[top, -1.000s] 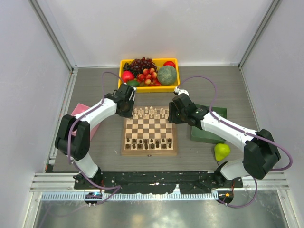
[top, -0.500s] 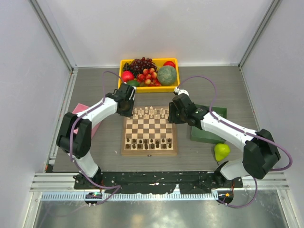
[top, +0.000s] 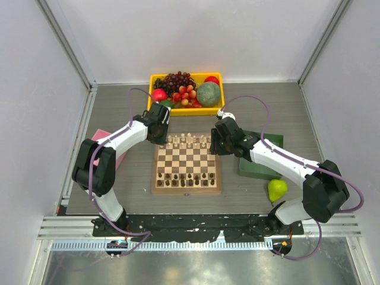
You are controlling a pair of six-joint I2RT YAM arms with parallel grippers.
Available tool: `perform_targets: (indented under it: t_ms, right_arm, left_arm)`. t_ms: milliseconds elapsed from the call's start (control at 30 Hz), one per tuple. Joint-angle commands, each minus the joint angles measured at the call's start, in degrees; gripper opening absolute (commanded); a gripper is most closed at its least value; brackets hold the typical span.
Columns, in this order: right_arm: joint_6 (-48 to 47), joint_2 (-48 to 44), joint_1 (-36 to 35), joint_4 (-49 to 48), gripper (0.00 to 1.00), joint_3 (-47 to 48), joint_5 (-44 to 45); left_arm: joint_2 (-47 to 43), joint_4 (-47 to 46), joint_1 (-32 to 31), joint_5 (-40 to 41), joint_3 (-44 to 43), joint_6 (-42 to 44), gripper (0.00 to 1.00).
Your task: Set up the chess pieces on the board
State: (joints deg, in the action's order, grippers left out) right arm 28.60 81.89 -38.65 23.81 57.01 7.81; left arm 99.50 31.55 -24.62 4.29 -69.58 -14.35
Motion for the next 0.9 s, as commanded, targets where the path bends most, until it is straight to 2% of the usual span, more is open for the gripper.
perform_targets:
  t_ms: [0, 200, 333, 700, 800, 867]
  right_arm:
    - [-0.39, -0.50, -0.10, -1.49, 0.45, 1.87, 0.62]
    - [-0.47, -0.41, -0.11, -1.40, 0.45, 1.96, 0.53]
    - [-0.56, -0.76, -0.19, -1.49, 0.45, 1.79, 0.62]
    - [-0.39, -1.90, -0.10, -1.40, 0.45, 1.43, 1.15]
    - [-0.47, -2.52, -0.11, -1.23, 0.45, 1.43, 1.76]
    - [-0.47, -2.96, -0.11, -0.88, 0.45, 1.61, 2.38]
  left_arm:
    - [0.08, 0.53, 0.28, 0.36, -1.70, 0.11, 0.08]
    - [-0.62, 0.62, 0.36, 0.10, -0.91, -0.41, 0.18]
    - [-1.07, 0.53, 0.36, 0.28, -0.99, -0.42, 0.30]
    - [-4.57, 1.41, 0.36, 1.86, -0.91, -0.42, 0.46]
    - [-7.91, 1.32, 0.36, 3.00, 0.41, -0.86, 0.54]
    - [-11.07, 0.71, 0.36, 3.52, 1.98, -1.12, 0.64]
